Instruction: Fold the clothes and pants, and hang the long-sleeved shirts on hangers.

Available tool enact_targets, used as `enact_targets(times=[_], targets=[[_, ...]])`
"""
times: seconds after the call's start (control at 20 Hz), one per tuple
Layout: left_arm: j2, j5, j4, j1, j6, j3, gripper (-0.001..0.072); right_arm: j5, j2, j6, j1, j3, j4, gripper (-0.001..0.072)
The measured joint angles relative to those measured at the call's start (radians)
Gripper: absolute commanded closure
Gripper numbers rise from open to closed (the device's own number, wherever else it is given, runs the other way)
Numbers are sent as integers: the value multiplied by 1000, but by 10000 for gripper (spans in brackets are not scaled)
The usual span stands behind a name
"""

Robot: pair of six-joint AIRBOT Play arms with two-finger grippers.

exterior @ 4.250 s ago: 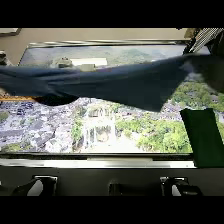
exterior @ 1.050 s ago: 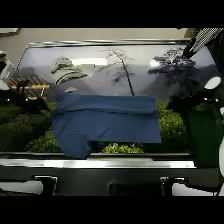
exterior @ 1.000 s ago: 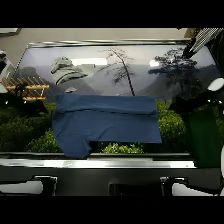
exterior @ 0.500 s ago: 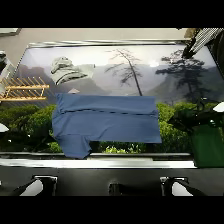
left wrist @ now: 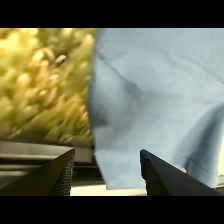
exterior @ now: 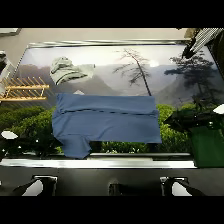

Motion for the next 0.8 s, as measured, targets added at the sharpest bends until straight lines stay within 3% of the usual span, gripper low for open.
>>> enact_targets(times=[0.2,0.4,0.7,0.8], targets=[[2,41,-36,-48,-1,-24,265,7,41,0,0,0,14,295],[1,86,-27,-75,0,-32,690,9,93,0,0,0,30,294],[0,96,-38,-85,1,-32,692,25,117,31,-3,28,-8,290],[1,95,-39,-85,1,-32,692,27,101,35,-3,22,-52,227]])
